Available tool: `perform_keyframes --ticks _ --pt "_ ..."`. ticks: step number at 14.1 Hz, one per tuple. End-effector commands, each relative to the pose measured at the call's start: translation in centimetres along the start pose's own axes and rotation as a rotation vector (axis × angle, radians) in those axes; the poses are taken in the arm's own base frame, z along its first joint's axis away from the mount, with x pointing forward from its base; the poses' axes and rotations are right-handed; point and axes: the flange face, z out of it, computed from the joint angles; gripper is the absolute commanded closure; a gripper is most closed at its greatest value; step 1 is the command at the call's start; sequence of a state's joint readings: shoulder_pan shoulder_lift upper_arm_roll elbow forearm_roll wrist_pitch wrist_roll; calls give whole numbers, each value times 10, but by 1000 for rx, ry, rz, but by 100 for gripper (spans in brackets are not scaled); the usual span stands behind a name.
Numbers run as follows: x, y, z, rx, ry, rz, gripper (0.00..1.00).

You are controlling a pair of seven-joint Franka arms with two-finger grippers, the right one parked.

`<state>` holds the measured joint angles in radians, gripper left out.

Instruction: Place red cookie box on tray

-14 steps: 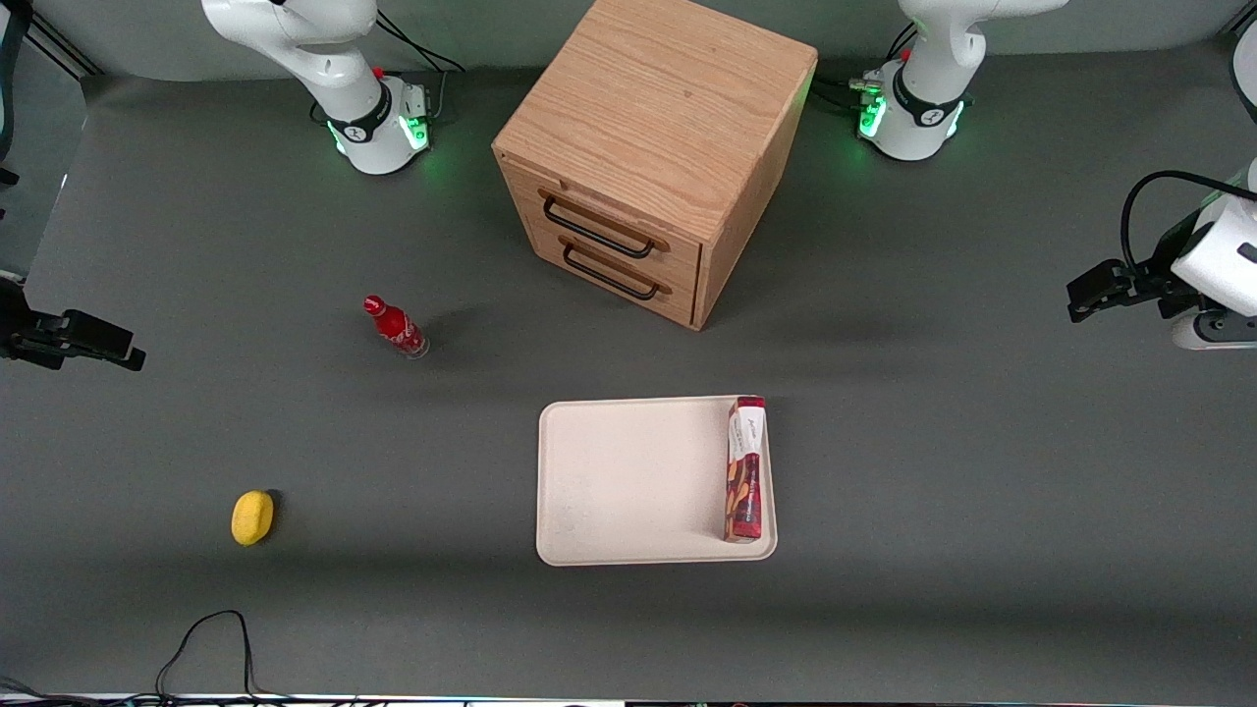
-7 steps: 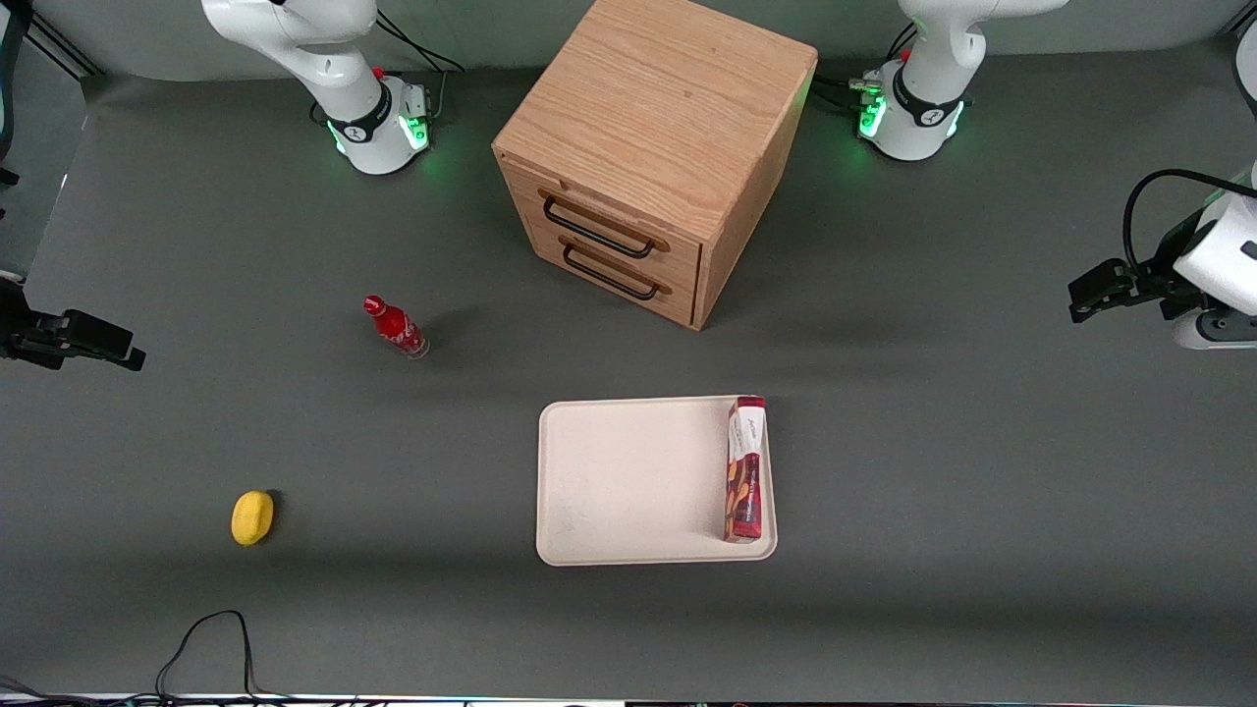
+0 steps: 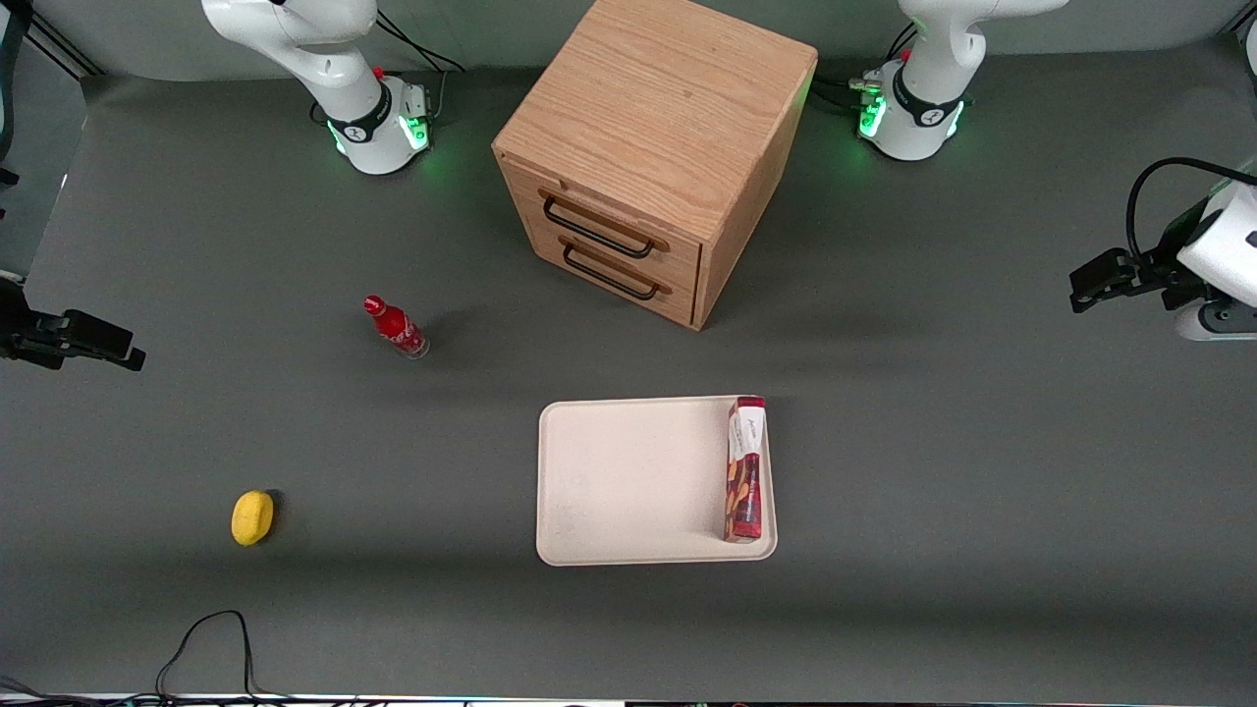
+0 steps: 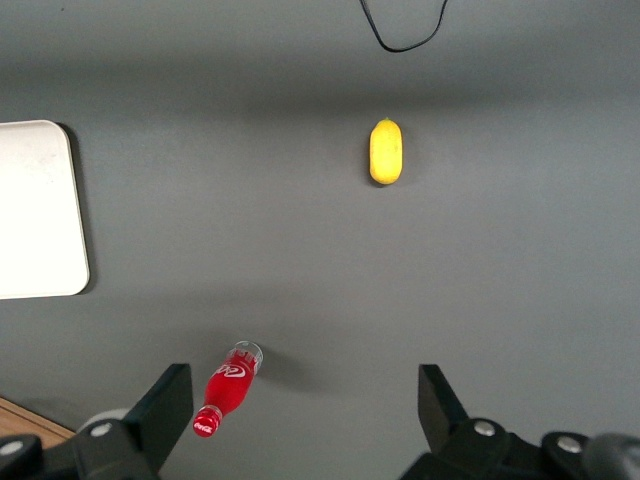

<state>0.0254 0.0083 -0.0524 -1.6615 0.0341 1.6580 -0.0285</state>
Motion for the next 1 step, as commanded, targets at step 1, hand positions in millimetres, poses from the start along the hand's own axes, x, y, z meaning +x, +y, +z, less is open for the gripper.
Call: perform_keyframes --ticks 1 --pt "-1 5 -6 -11 -10 20 0"
